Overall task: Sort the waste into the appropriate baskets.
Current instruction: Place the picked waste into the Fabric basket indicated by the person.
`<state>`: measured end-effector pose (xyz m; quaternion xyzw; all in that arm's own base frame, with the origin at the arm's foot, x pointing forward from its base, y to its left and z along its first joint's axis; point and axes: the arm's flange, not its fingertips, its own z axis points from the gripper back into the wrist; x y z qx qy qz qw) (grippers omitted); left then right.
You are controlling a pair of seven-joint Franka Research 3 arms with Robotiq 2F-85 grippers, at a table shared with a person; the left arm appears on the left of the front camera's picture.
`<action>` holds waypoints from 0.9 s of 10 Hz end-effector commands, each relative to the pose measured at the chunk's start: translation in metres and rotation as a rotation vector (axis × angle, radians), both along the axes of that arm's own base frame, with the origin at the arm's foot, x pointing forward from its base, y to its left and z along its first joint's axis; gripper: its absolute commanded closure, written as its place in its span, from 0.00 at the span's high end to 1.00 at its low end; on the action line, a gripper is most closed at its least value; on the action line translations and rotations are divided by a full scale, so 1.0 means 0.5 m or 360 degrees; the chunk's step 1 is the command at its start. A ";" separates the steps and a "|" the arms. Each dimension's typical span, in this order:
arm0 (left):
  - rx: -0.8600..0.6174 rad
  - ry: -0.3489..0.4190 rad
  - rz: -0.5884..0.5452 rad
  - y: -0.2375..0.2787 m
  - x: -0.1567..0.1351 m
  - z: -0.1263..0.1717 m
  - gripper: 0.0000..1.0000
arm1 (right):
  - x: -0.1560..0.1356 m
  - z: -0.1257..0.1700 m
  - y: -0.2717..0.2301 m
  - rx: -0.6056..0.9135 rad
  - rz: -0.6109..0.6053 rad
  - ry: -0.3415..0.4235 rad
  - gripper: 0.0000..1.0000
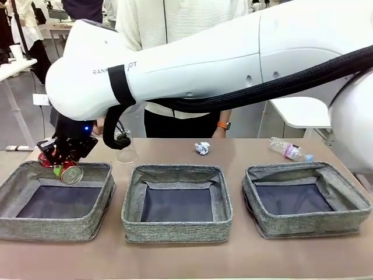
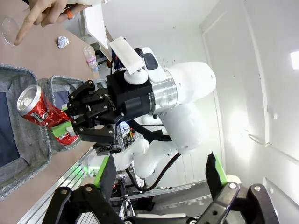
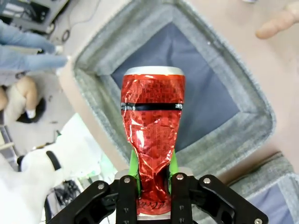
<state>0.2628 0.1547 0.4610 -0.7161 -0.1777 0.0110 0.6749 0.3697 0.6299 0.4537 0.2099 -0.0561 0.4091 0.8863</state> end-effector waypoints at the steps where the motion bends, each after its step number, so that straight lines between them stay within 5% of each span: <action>1: -0.0028 -0.0043 0.0003 -0.005 -0.003 0.004 1.00 | -0.014 0.001 -0.015 0.0045 0.0035 0.0037 0.26; 2: -0.0028 -0.0043 0.0003 -0.005 -0.003 0.004 1.00 | -0.017 -0.001 -0.016 0.0047 0.0027 -0.0005 0.85; 3: -0.0028 -0.0043 0.0003 -0.005 -0.003 0.004 1.00 | -0.018 0.001 -0.020 0.0057 0.0026 -0.0004 0.84; 4: -0.0028 -0.0043 0.0003 -0.005 -0.003 0.004 1.00 | -0.019 0.001 -0.024 0.0065 0.0019 -0.0007 1.00; 9: -0.0028 -0.0043 0.0003 -0.005 -0.003 0.004 1.00 | -0.012 0.018 -0.048 0.0118 -0.0049 -0.0046 1.00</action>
